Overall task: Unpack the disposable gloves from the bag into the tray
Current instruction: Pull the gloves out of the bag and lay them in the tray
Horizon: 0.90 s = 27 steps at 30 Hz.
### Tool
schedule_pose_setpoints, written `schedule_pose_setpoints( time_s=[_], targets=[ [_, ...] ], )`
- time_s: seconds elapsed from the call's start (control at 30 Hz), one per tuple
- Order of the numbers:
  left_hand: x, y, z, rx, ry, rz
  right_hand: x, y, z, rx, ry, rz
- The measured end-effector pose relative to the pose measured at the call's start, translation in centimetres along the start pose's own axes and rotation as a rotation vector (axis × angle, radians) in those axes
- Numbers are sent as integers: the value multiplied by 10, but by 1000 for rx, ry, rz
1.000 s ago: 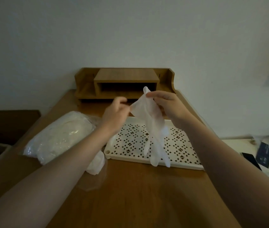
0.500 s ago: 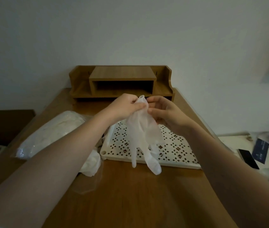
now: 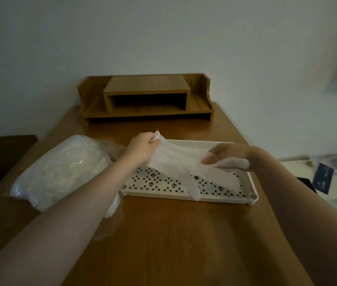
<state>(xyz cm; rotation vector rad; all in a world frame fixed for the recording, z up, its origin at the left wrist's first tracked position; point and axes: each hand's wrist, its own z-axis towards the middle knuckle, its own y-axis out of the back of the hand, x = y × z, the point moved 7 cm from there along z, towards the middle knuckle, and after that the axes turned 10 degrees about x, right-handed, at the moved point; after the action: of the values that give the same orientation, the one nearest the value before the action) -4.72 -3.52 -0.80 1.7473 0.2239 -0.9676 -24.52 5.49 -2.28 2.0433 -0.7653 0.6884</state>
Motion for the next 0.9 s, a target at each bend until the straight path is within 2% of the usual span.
schedule_pose_setpoints(
  time_s=[0.1, 0.3, 0.4, 0.47, 0.6, 0.73, 0.83, 0.9],
  targets=[
    [17, -24, 15, 43, 85, 229, -22, 8, 20, -122, -198, -239],
    [21, -24, 24, -79, 95, 487, -19, 19, 40, -238, -248, -367],
    [24, -17, 26, -145, 90, 499, -16, 23, 44, -301, -271, -452],
    [26, -17, 28, -152, 80, 495, -19, 24, 46, -349, -286, -412],
    [39, -23, 34, -62, 110, 582, -20, 26, 56, -444, -264, -426],
    [55, -12, 37, -52, 186, 539, -19, 22, 76, -383, -220, -319],
    [51, -9, 35, -16, 163, 453, -20, 29, 86, -419, -193, -301],
    [41, -17, 31, 68, 104, 483, -19, 34, 88, -456, -170, -315]
  ],
)
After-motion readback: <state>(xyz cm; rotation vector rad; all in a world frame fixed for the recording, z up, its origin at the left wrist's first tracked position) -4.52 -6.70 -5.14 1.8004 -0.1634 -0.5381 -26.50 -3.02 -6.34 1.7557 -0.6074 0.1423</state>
